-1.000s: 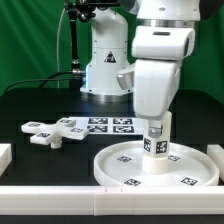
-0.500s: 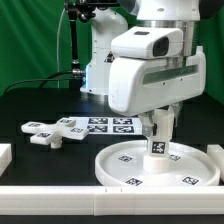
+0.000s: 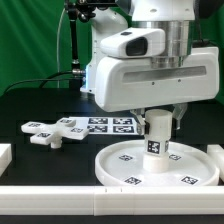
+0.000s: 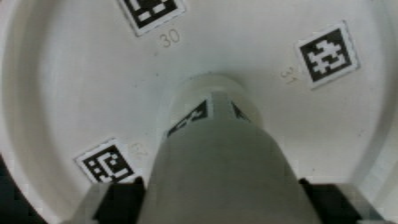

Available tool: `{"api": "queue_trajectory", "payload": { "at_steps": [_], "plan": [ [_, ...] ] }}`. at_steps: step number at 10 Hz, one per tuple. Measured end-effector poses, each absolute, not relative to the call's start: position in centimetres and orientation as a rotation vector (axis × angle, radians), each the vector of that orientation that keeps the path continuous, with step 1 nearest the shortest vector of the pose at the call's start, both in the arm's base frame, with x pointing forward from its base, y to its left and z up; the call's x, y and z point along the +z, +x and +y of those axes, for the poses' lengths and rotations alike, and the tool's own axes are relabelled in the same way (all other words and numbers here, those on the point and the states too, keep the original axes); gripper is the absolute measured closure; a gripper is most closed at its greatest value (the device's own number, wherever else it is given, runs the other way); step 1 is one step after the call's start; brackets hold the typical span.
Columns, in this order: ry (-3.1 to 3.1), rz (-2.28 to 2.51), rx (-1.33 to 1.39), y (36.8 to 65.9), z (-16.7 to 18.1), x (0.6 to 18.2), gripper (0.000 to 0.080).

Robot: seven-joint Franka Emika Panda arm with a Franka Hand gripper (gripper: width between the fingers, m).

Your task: Assemble round table

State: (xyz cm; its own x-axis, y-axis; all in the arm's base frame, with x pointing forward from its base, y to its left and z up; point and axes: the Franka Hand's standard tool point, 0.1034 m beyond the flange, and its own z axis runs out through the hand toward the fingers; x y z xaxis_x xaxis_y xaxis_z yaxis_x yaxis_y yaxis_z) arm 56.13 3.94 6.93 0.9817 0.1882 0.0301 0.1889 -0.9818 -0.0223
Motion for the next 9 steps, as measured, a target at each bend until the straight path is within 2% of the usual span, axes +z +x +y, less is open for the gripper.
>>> {"api": "queue_trajectory", "payload": {
  "at_steps": [3, 9],
  "plan": [
    [-3.062, 0.36, -0.088, 56.03, 3.76, 6.83, 0.0392],
    [-2.95, 0.807, -0.066, 56.05, 3.66, 6.83, 0.0392]
  ]
}}
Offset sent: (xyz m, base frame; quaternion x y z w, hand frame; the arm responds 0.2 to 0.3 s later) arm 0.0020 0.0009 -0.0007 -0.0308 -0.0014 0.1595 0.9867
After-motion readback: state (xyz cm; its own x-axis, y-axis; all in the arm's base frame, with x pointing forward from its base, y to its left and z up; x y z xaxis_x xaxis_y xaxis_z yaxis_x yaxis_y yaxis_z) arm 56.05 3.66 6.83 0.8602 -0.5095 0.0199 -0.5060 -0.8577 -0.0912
